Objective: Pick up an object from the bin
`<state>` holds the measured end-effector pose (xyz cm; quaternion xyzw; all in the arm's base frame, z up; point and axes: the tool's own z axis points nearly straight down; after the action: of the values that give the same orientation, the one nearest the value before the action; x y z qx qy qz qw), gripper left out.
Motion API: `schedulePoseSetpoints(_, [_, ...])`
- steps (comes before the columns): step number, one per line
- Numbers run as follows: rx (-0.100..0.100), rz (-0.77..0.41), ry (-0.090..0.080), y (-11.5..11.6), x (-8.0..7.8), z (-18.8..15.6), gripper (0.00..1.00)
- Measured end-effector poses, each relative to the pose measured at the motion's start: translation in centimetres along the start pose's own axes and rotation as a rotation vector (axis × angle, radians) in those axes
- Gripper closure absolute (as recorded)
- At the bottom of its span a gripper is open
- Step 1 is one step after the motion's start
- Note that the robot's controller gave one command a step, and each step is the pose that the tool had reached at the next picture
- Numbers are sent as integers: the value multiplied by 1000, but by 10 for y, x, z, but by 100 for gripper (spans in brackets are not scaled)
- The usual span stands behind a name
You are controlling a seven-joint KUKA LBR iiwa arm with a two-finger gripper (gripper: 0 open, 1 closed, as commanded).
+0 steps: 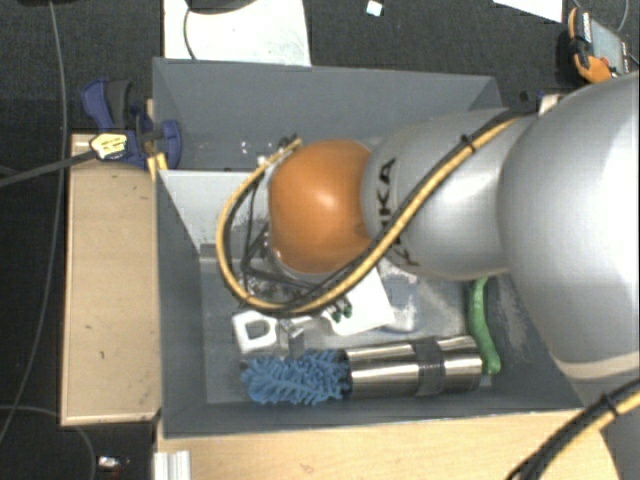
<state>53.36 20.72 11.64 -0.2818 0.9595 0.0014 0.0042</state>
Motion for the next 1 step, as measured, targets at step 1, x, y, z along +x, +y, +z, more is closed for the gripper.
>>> schedulePoseSetpoints(1, [0,-65,-11,-33,39,42,0])
